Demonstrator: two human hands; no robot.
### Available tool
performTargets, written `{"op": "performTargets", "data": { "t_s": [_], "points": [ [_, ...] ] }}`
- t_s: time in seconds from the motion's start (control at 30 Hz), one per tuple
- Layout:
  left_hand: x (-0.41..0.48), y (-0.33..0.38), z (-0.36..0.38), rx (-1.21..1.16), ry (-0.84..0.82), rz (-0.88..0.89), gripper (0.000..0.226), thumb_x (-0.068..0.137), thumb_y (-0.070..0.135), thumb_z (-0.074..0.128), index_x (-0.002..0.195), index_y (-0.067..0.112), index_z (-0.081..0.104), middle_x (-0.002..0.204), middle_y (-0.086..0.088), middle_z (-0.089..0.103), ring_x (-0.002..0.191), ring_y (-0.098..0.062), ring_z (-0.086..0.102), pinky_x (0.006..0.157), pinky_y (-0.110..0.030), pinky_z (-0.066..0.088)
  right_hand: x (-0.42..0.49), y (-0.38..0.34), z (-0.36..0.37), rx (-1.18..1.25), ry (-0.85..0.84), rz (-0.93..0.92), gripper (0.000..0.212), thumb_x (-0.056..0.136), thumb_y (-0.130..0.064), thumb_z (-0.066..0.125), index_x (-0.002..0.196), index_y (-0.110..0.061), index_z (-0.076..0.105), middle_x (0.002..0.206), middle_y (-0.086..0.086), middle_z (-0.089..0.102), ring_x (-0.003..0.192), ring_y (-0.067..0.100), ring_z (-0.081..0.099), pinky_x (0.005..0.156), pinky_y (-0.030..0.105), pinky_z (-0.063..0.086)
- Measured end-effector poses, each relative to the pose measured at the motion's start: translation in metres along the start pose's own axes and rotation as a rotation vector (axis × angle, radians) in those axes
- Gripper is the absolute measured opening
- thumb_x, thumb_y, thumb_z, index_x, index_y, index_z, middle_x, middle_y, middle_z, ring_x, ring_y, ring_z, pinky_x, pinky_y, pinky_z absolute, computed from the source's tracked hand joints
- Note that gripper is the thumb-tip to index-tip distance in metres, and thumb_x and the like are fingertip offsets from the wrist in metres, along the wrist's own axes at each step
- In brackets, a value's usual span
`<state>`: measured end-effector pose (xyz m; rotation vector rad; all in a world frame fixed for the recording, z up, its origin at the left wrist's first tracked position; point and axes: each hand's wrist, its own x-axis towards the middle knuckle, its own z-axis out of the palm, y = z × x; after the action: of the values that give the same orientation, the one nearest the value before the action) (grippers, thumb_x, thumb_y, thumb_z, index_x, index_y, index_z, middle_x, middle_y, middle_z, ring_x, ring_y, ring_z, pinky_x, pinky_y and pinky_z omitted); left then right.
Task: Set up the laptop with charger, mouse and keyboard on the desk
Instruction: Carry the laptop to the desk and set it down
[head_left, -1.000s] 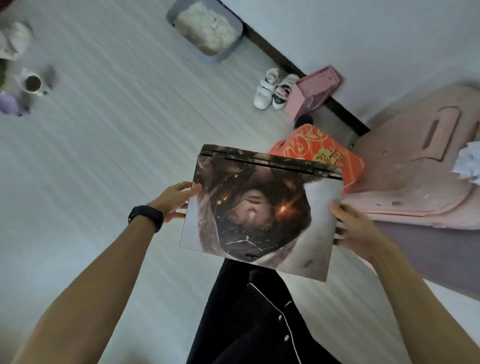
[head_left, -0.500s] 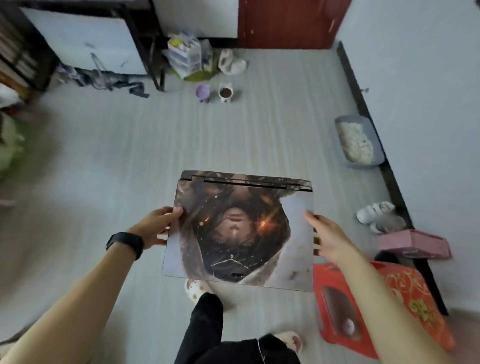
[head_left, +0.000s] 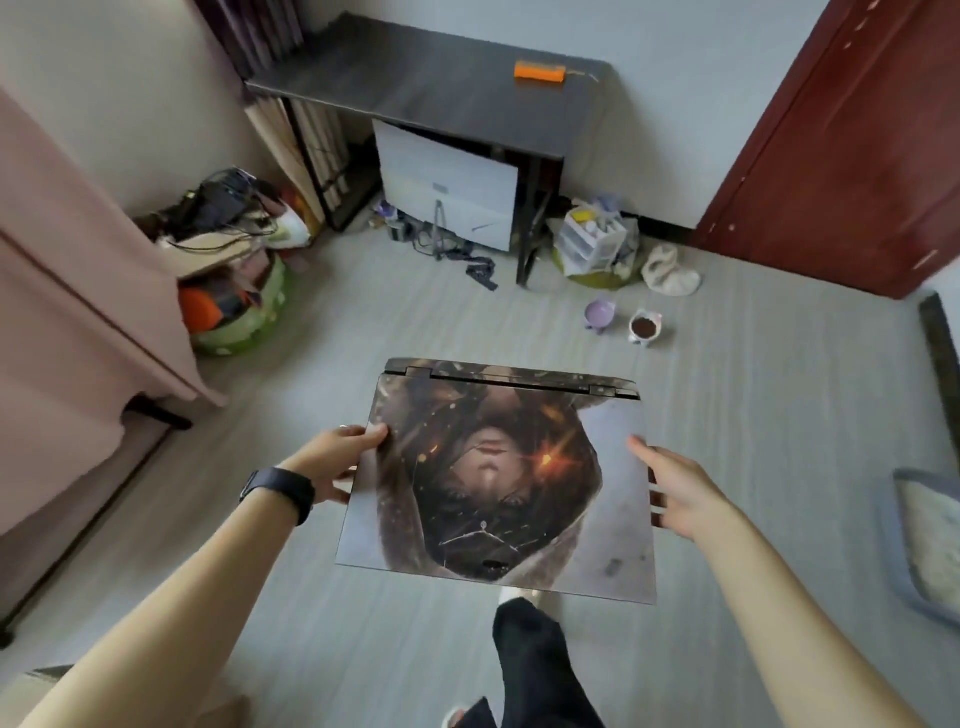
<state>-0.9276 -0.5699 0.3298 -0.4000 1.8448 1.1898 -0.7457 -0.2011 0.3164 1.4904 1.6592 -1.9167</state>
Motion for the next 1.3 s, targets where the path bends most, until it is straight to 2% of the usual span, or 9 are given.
{"op": "performTargets", "data": {
  "t_s": [0.1, 0.27, 0.43, 0.57, 0.67, 0.83, 0.97, 1.1, 1.3],
  "points": [
    [0.023, 0.046, -0.027, -0.031, 0.063, 0.011, 0.055, 0.086, 0.051, 0.066, 0.13, 0.023, 0.053, 0.129, -0.007, 0.053, 0.115, -0.033, 0.055, 0.095, -0.057, 0.048, 0.049, -0.061, 0.033, -0.029, -0.023, -0.021, 0.045, 0.084, -0.054, 0.073, 0.116, -0.022, 0.068, 0.113, 0.007, 0.071, 0.11, 0.034, 0.063, 0.083, 0.042, 0.052],
    [0.078, 0.152, -0.073, -0.077, 0.144, 0.043, 0.039, 0.091, 0.044, 0.062, 0.123, 0.023, 0.051, 0.1, 0.001, 0.054, 0.094, -0.022, 0.055, 0.086, -0.045, 0.048, 0.137, -0.191, 0.098, -0.076, -0.101, -0.086, 0.046, 0.084, -0.053, 0.073, 0.119, -0.023, 0.068, 0.112, 0.007, 0.072, 0.107, 0.034, 0.064, 0.082, 0.041, 0.053],
    [0.129, 0.258, -0.125, -0.114, 0.222, 0.075, 0.055, 0.089, 0.049, 0.064, 0.134, 0.022, 0.05, 0.116, -0.003, 0.056, 0.1, -0.024, 0.056, 0.085, -0.046, 0.05, 0.208, -0.321, 0.16, -0.096, -0.149, -0.122, 0.052, 0.084, -0.055, 0.073, 0.123, -0.022, 0.067, 0.117, 0.005, 0.071, 0.109, 0.031, 0.064, 0.085, 0.042, 0.054],
    [0.173, 0.327, -0.162, -0.146, 0.232, 0.079, 0.047, 0.091, 0.045, 0.061, 0.131, 0.023, 0.05, 0.104, 0.0, 0.056, 0.09, -0.02, 0.055, 0.081, -0.044, 0.047, 0.246, -0.411, 0.207, -0.118, -0.172, -0.16, 0.046, 0.086, -0.05, 0.072, 0.122, -0.022, 0.068, 0.115, 0.002, 0.072, 0.107, 0.028, 0.065, 0.071, 0.035, 0.053],
    [0.226, 0.375, -0.198, -0.126, 0.231, 0.084, 0.056, 0.089, 0.048, 0.063, 0.136, 0.023, 0.048, 0.119, -0.007, 0.053, 0.103, -0.027, 0.055, 0.081, -0.045, 0.049, 0.284, -0.47, 0.246, -0.126, -0.159, -0.184, 0.044, 0.087, -0.049, 0.072, 0.119, -0.019, 0.068, 0.109, 0.002, 0.072, 0.101, 0.025, 0.065, 0.069, 0.035, 0.05],
    [0.326, 0.467, -0.269, -0.09, 0.206, 0.092, 0.054, 0.084, 0.054, 0.067, 0.126, 0.023, 0.056, 0.131, -0.013, 0.052, 0.119, -0.036, 0.053, 0.098, -0.052, 0.047, 0.345, -0.549, 0.313, -0.094, -0.1, -0.18, 0.046, 0.089, -0.049, 0.07, 0.123, -0.019, 0.065, 0.114, 0.005, 0.07, 0.105, 0.029, 0.063, 0.081, 0.04, 0.051],
    [0.393, 0.548, -0.317, -0.049, 0.168, 0.118, 0.053, 0.084, 0.054, 0.067, 0.126, 0.024, 0.058, 0.133, -0.008, 0.052, 0.117, -0.033, 0.054, 0.094, -0.049, 0.05, 0.388, -0.61, 0.355, -0.069, -0.062, -0.154, 0.043, 0.09, -0.048, 0.069, 0.122, -0.019, 0.066, 0.116, 0.005, 0.071, 0.107, 0.029, 0.064, 0.082, 0.039, 0.052],
    [0.447, 0.62, -0.345, 0.01, 0.132, 0.087, 0.049, 0.087, 0.051, 0.065, 0.125, 0.022, 0.056, 0.125, -0.006, 0.051, 0.112, -0.03, 0.053, 0.088, -0.047, 0.051, 0.421, -0.667, 0.386, -0.043, -0.011, -0.137, 0.031, 0.093, -0.042, 0.067, 0.112, -0.017, 0.069, 0.104, 0.004, 0.072, 0.093, 0.025, 0.065, 0.069, 0.034, 0.049],
    [0.544, 0.712, -0.375, 0.007, 0.093, 0.051, 0.054, 0.084, 0.052, 0.068, 0.126, 0.022, 0.054, 0.128, -0.006, 0.051, 0.117, -0.035, 0.053, 0.099, -0.055, 0.047, 0.492, -0.755, 0.423, -0.008, 0.034, -0.121, 0.025, 0.095, -0.034, 0.066, 0.104, -0.011, 0.07, 0.093, 0.006, 0.073, 0.079, 0.024, 0.065, 0.062, 0.031, 0.045]
  ]
}}
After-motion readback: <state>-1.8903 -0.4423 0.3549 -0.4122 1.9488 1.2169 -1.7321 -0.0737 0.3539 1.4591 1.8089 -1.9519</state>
